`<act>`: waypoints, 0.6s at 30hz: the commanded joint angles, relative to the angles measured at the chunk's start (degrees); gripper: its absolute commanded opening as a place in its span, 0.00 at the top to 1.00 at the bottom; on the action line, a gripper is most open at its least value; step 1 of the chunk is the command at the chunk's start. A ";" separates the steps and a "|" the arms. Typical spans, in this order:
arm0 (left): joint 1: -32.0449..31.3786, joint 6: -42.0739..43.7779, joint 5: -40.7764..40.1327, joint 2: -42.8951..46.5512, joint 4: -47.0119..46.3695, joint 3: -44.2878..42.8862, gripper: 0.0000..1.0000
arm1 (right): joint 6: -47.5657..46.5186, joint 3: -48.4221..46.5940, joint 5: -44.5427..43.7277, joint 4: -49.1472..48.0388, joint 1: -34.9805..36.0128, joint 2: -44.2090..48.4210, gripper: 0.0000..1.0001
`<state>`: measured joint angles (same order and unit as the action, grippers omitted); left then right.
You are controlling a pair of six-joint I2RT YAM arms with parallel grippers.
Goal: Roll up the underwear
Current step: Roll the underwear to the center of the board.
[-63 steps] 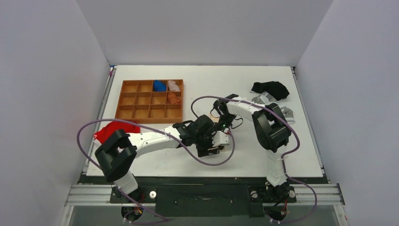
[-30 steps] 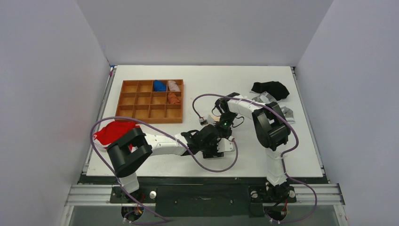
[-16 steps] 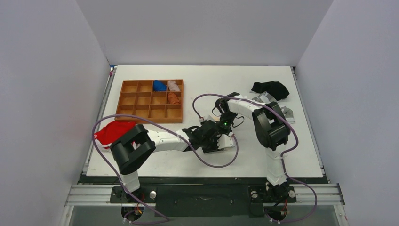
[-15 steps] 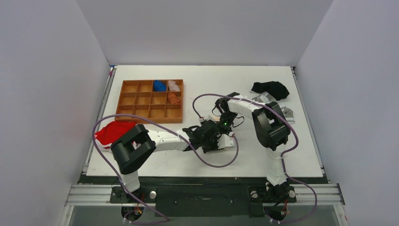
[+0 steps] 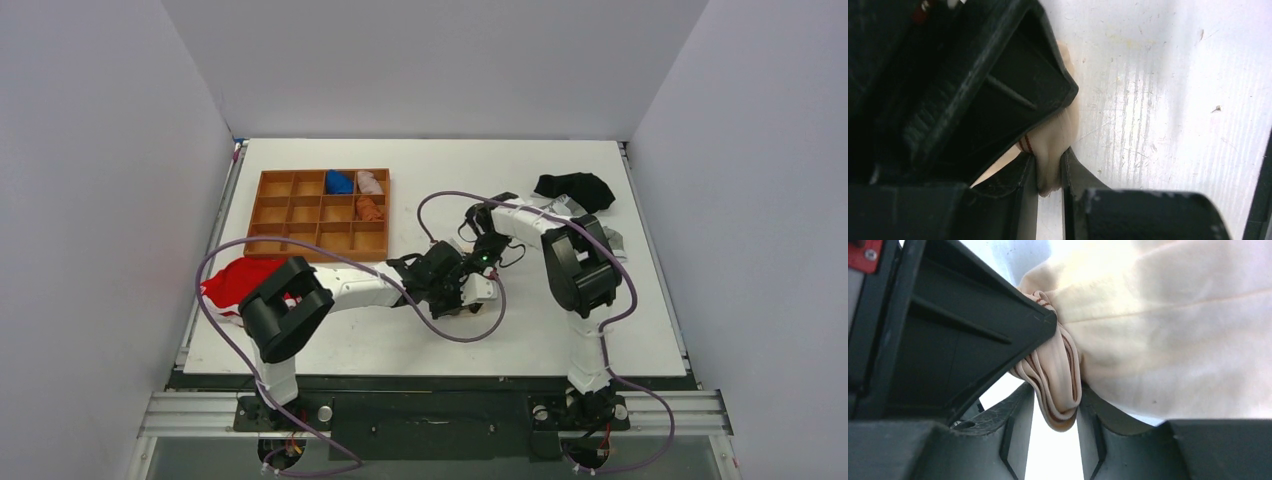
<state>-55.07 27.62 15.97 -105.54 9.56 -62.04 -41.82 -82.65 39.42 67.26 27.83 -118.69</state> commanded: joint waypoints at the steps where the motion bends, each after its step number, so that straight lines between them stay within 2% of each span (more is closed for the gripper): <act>1: 1.74 -2.27 8.08 -3.05 7.14 -0.57 1.00 | 0.07 -0.42 0.69 -2.77 -2.33 3.69 0.65; 8: 3.30 -2.38 12.35 -3.33 9.12 -1.14 1.00 | 1.04 1.28 1.55 -3.27 -6.50 8.34 0.58; 18: 7.95 -3.83 21.72 -7.11 16.88 -7.11 1.00 | 4.67 8.25 0.89 -7.30 -13.86 20.98 0.57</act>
<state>-48.75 25.23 32.10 -108.92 16.49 -66.54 -38.96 -76.82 40.01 62.78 15.70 -104.51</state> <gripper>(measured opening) 0.136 0.433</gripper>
